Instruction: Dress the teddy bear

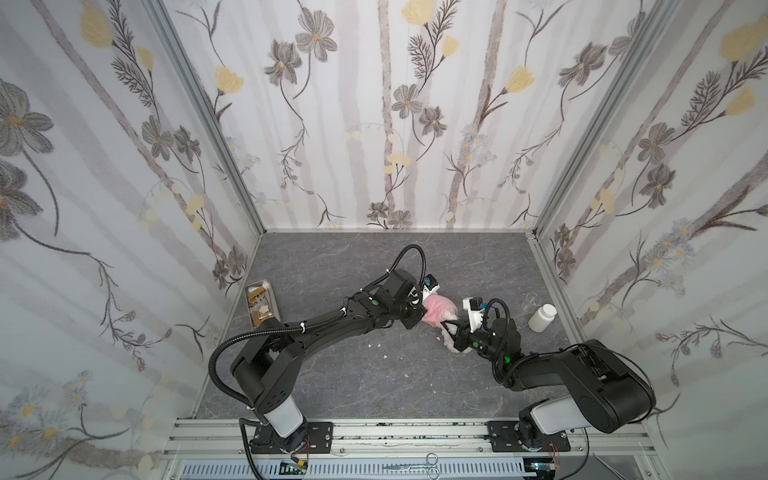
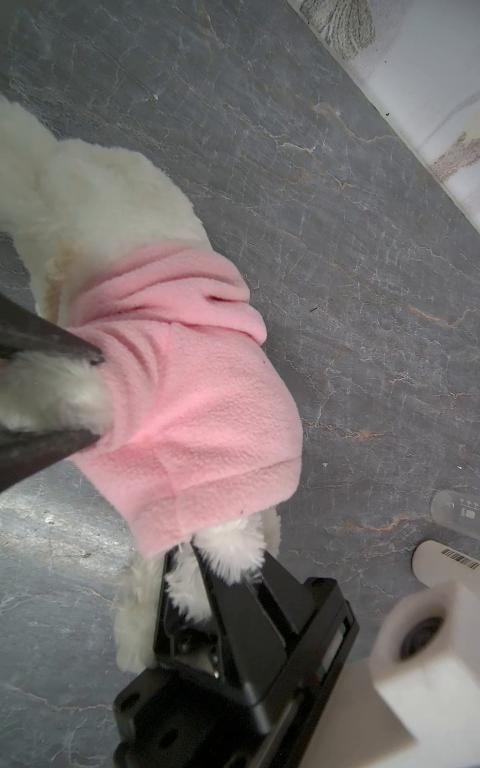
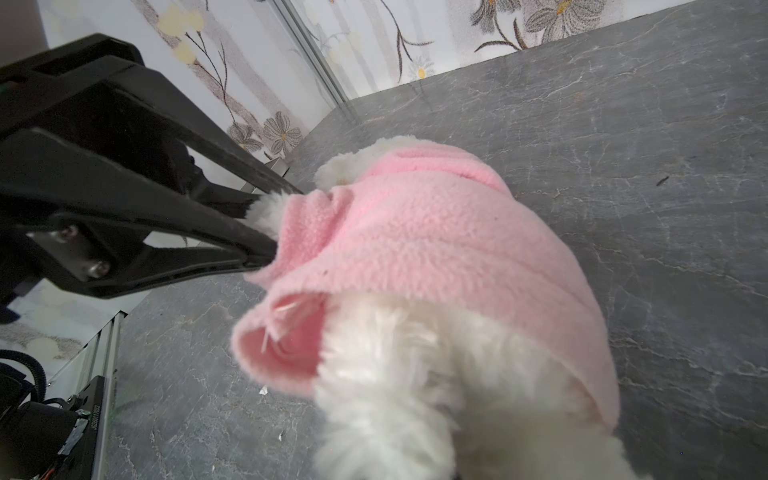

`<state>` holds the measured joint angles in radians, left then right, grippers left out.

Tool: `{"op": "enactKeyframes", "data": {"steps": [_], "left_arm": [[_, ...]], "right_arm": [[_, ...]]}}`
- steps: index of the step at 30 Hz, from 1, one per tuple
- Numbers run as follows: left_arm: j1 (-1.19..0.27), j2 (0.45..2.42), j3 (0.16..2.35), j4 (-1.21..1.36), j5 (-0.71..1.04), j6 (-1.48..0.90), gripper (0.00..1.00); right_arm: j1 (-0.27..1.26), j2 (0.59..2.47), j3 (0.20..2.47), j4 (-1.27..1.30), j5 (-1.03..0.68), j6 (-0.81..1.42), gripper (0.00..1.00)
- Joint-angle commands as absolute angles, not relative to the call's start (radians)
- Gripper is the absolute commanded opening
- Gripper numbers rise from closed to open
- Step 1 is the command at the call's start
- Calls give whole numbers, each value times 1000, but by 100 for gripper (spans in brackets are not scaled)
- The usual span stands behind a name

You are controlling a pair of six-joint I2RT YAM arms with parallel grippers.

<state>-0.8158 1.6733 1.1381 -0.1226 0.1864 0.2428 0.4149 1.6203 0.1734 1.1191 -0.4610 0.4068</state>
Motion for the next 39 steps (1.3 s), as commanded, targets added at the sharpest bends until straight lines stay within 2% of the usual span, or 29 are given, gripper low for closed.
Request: {"op": "enactKeyframes", "data": {"steps": [1, 6, 8, 10, 13, 16, 20, 29, 34, 39], "left_arm": [[-816, 1693, 1147, -138, 176, 236, 33], [-816, 1718, 1159, -138, 157, 227, 34], [-816, 1734, 1170, -137, 141, 220, 30], [-816, 1744, 1176, -137, 140, 214, 22], [-815, 1732, 1177, -138, 132, 199, 0], [-813, 1669, 1155, -135, 127, 139, 0], [-815, 1561, 1100, -114, 18, 77, 0], [-796, 1484, 1018, -51, -143, -52, 0], [-733, 1426, 964, 4, -80, -219, 0], [-787, 1416, 936, 21, 41, -185, 0]], "right_arm": [[418, 1617, 178, 1144, -460, 403, 0], [421, 1626, 191, 1152, -468, 409, 0], [423, 1626, 193, 1151, -470, 409, 0], [422, 1625, 193, 1151, -468, 408, 0], [420, 1619, 193, 1134, -459, 401, 0], [412, 1602, 187, 1100, -431, 397, 0], [410, 1576, 193, 990, -367, 404, 0], [425, 1569, 184, 865, -292, 424, 0], [433, 1589, 205, 832, -262, 462, 0], [447, 1603, 249, 833, -304, 457, 0]]}}
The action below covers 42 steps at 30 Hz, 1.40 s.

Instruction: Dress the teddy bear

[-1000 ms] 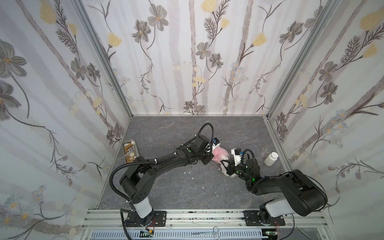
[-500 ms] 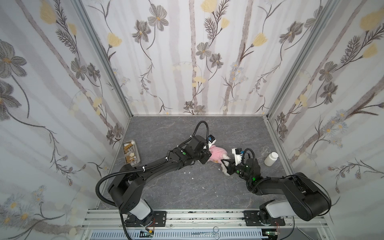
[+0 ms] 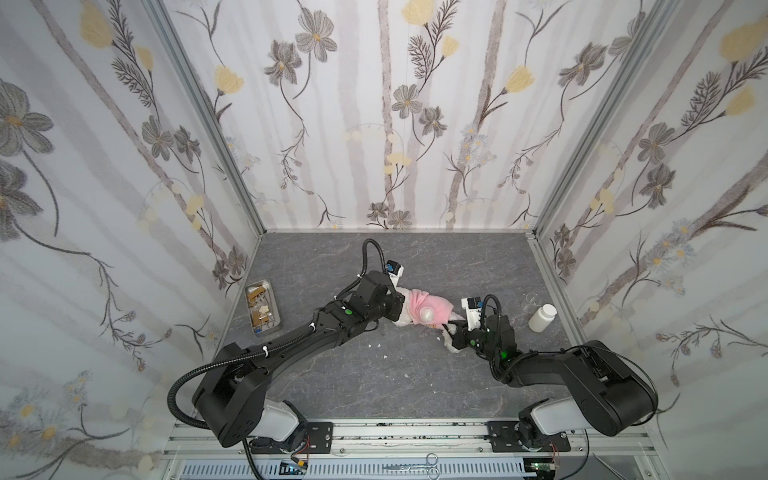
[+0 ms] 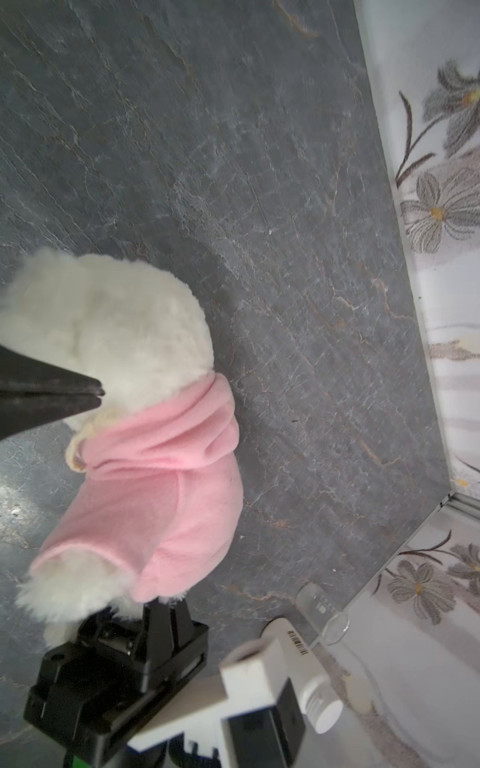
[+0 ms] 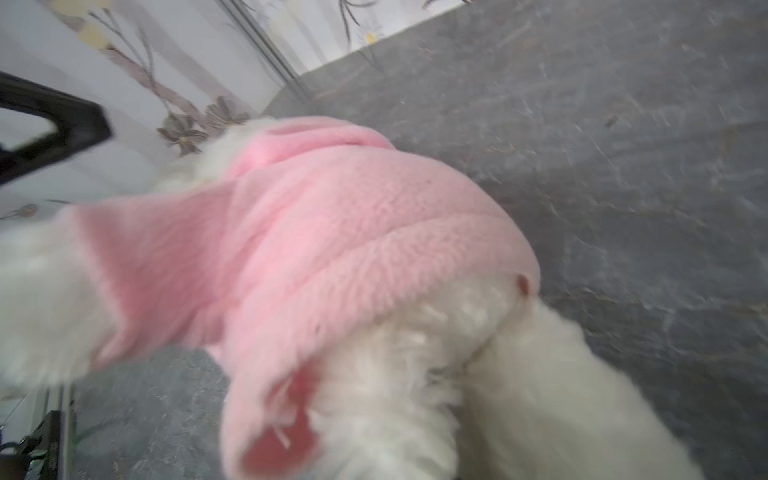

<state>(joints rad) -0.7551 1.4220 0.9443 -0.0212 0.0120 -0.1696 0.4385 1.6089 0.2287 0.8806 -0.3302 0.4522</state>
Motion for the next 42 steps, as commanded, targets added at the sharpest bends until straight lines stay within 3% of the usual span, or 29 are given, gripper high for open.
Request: {"op": "enactKeyframes", "data": {"steps": [1, 5, 6, 9, 13, 15, 18, 21, 36, 42], "left_arm": [[-799, 1416, 934, 14, 50, -161, 0], [-808, 1378, 921, 2, 57, -77, 0], [-808, 1364, 914, 2, 76, -56, 5], [-810, 1314, 881, 0, 119, 22, 32], [-836, 1305, 875, -6, 132, 73, 48], [-868, 1342, 895, -10, 55, 101, 46], [-893, 1400, 941, -26, 46, 117, 32], [-907, 1448, 977, -37, 26, 112, 30], [-909, 1545, 1028, -80, -113, 142, 36], [-861, 1501, 1024, -80, 13, 70, 35]], "right_arm": [[453, 1567, 261, 823, -315, 439, 0], [466, 1520, 292, 784, -334, 386, 0], [465, 1517, 297, 773, -339, 380, 0], [466, 1511, 306, 752, -351, 377, 0], [468, 1507, 309, 753, -356, 384, 0], [468, 1510, 313, 753, -354, 385, 0], [469, 1517, 319, 751, -362, 386, 0], [469, 1510, 314, 750, -359, 385, 0], [468, 1511, 305, 764, -363, 391, 0], [468, 1519, 306, 765, -363, 388, 0]]}}
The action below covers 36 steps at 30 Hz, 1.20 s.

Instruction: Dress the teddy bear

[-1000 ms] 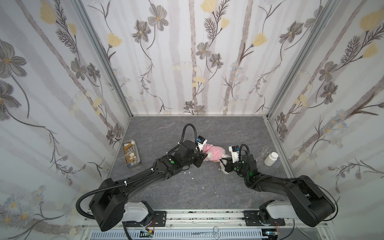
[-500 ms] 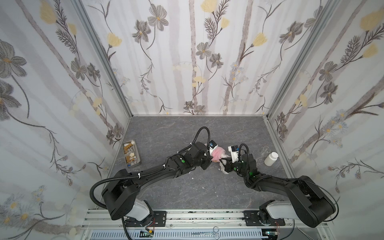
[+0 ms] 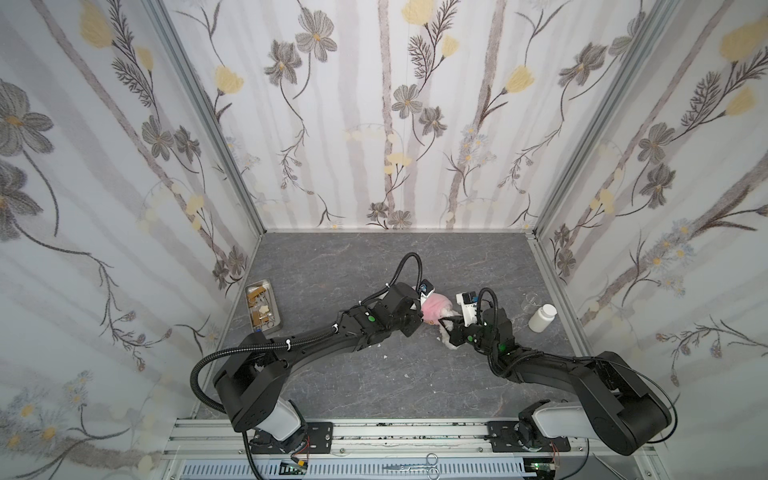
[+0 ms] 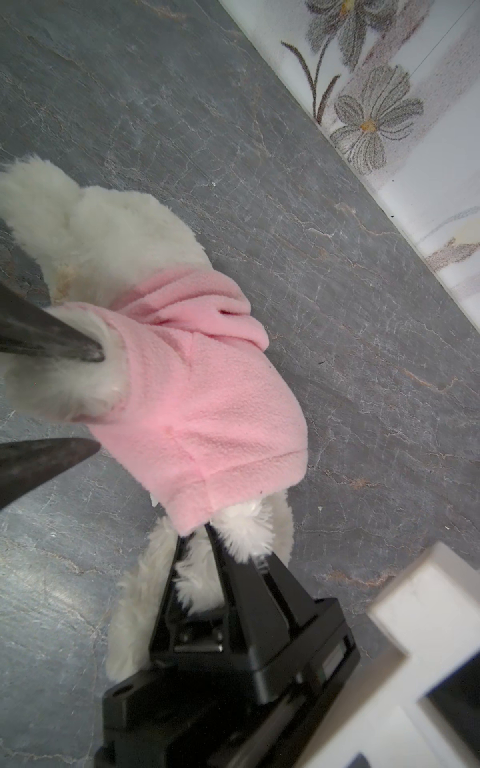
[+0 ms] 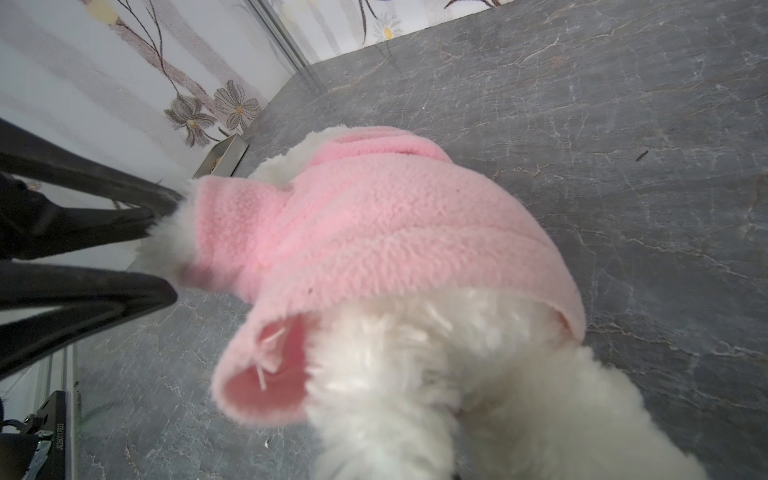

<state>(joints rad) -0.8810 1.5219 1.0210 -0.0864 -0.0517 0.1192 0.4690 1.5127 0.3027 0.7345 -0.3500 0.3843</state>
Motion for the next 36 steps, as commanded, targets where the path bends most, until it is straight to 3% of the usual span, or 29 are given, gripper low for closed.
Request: {"op": "enactKeyframes", "data": {"steps": [1, 10, 29, 36], "left_arm": [[-854, 1492, 1019, -80, 38, 64, 35], [-850, 1493, 1009, -82, 120, 52, 35], [-840, 1605, 1064, -91, -13, 70, 32], [-804, 1633, 1072, -89, 75, 3, 29]], "right_arm": [[469, 1520, 305, 766, -364, 388, 0], [469, 1536, 307, 776, -367, 388, 0], [469, 1522, 304, 774, -370, 391, 0], [469, 1523, 304, 778, -373, 393, 0]]}}
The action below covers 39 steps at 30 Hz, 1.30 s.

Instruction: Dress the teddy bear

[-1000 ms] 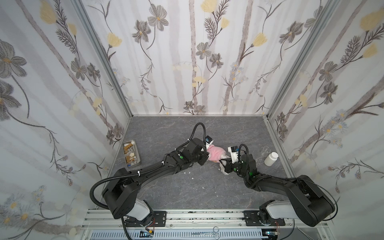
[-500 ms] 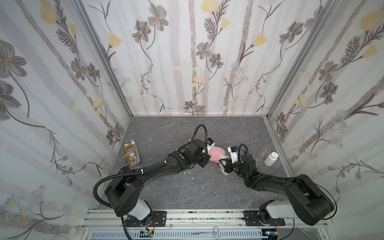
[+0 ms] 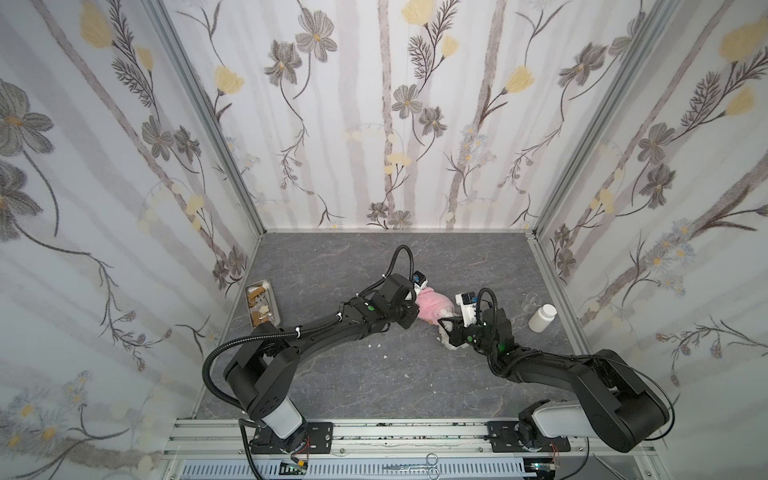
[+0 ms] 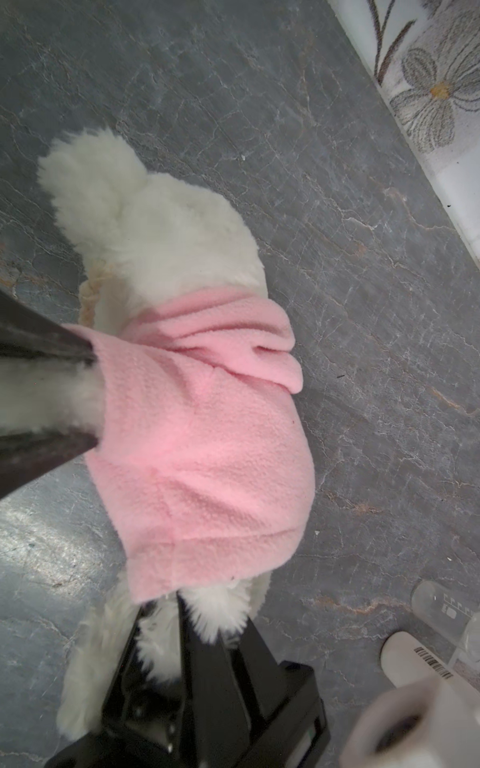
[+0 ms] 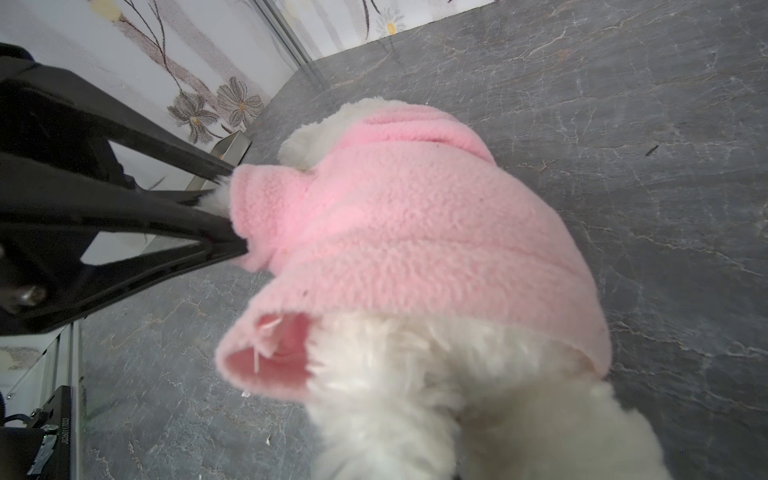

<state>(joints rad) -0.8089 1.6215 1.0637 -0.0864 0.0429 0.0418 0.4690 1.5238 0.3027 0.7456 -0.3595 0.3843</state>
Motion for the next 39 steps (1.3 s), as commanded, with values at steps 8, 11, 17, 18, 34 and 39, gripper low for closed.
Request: {"op": "enactKeyframes", "data": {"steps": [8, 11, 17, 18, 34, 39], "left_arm": [[-735, 1625, 1061, -88, 267, -58, 32], [-717, 1611, 1048, -88, 328, -58, 35], [-696, 1610, 1045, -86, 408, -65, 36], [-693, 1610, 1043, -86, 404, -66, 36], [-724, 1698, 1111, -83, 274, -85, 27], [-723, 1697, 1124, -85, 275, -84, 0]], "right_arm": [[468, 1525, 302, 778, -374, 391, 0], [469, 1529, 303, 781, -374, 392, 0], [470, 1534, 303, 788, -377, 393, 0], [470, 1533, 302, 788, -377, 393, 0], [482, 1544, 310, 815, -396, 408, 0], [478, 1533, 304, 802, -375, 397, 0]]}}
